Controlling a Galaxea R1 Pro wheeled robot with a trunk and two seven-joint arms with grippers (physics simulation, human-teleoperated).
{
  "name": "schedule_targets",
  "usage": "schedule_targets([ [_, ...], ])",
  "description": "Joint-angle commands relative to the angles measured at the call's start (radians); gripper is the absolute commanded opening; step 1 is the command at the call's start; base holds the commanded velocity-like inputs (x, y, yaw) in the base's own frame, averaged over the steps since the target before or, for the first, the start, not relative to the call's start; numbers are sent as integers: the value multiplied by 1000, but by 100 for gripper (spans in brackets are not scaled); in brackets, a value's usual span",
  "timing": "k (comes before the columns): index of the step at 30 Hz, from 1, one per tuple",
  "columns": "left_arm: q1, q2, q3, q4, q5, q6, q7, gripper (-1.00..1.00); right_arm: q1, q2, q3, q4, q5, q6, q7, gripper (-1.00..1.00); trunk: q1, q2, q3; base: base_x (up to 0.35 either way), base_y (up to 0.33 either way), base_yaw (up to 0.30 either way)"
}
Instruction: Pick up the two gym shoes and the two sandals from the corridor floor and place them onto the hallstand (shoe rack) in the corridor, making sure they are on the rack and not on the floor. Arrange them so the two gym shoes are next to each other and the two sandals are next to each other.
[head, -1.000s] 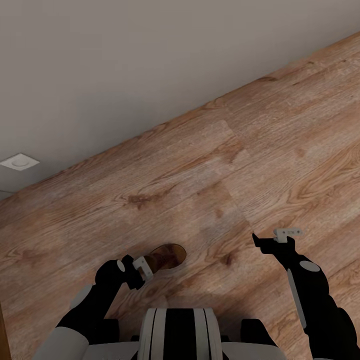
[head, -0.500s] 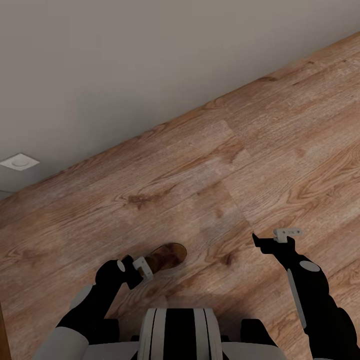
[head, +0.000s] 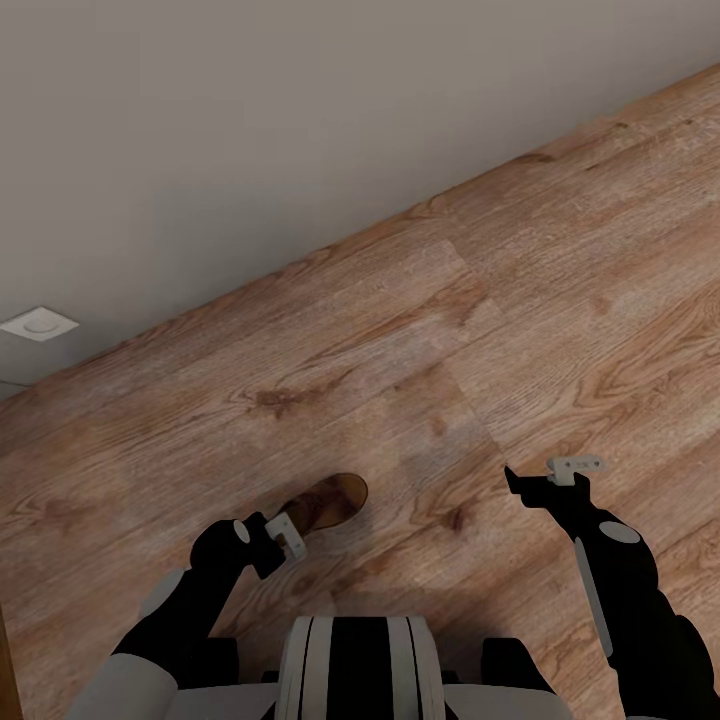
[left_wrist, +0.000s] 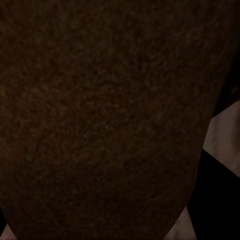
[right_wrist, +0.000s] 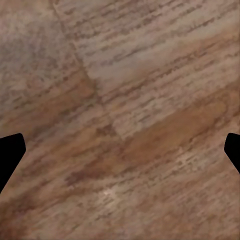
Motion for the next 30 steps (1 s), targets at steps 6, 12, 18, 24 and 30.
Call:
schedule_targets([
  [6,0,0,-4,-2,-18,-2,-6,-100,0,0,-1,-1,11,4,9,100,0,0,0,0,0,0],
  [12,0,0,-1,-2,-18,-3,-6,-100,0,0,-1,-1,11,4,9,100,0,0,0,0,0,0],
  [18,0,0,0,-2,-18,-4,-6,-100,0,0,-1,-1,11,4,9,100,0,0,0,0,0,0],
  [24,0,0,0,-3,-18,-4,-6,-100,0,0,-1,-1,11,4,9,100,0,0,0,0,0,0],
  [30,0,-1,-2,-3,-18,-3,-6,-100,0,0,-1,-1,11,4,9,100,0,0,0,0,0,0],
])
